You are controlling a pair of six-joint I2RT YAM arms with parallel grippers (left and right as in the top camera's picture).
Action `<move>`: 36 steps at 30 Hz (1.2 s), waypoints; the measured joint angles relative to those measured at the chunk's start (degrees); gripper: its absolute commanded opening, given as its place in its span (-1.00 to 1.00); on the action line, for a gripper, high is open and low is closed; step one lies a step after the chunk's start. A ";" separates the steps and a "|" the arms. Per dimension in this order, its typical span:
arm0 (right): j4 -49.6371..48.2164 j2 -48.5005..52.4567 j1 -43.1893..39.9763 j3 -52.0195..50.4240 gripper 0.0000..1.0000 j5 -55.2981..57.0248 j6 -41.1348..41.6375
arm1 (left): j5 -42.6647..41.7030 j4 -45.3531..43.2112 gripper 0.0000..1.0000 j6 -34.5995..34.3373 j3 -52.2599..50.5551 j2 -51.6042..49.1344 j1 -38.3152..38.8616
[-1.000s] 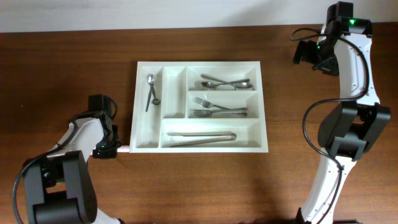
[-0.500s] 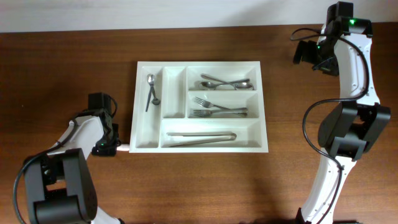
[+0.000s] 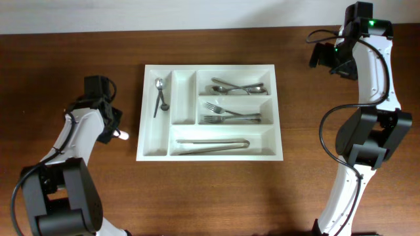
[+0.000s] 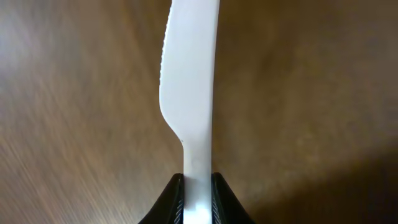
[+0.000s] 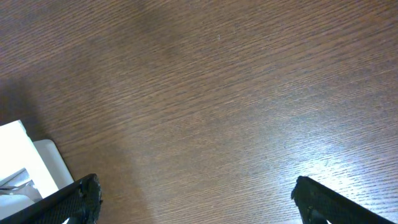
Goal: Pack container
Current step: 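Carry the knife with the left gripper into the middle-left compartment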
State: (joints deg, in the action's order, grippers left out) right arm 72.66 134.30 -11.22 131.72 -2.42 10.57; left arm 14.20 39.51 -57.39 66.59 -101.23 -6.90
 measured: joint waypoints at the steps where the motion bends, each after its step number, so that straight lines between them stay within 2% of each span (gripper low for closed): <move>1: 0.00 0.00 0.00 0.00 0.98 0.00 0.02 | 0.24 -0.02 -0.96 2.03 0.48 0.11 0.00; 8: 0.00 0.00 0.00 0.00 0.98 0.00 0.02 | 0.50 0.07 -0.96 16.96 2.80 0.33 0.02; 15: 0.00 0.00 0.00 0.00 0.97 0.02 0.00 | -6.43 -1.20 -0.96 26.91 6.51 0.33 1.18; 20: 0.00 0.00 0.00 0.00 0.98 0.00 0.02 | -10.75 -7.91 -0.96 28.98 7.58 0.33 5.90; 26: 0.00 0.00 0.00 0.00 0.98 0.00 0.02 | -12.28 -15.45 -0.96 29.55 7.78 0.33 15.08; 30: 0.00 0.00 0.00 0.00 0.98 0.02 0.02 | -9.86 -19.08 -0.96 29.53 7.91 0.33 22.05; 36: 0.00 0.00 0.00 0.00 0.98 0.00 0.04 | -5.03 -17.77 -0.96 29.53 8.00 0.02 26.23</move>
State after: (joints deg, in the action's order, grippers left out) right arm 72.66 134.30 -11.22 131.72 -2.42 10.61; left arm 9.17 21.74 -27.86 74.59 -101.21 19.33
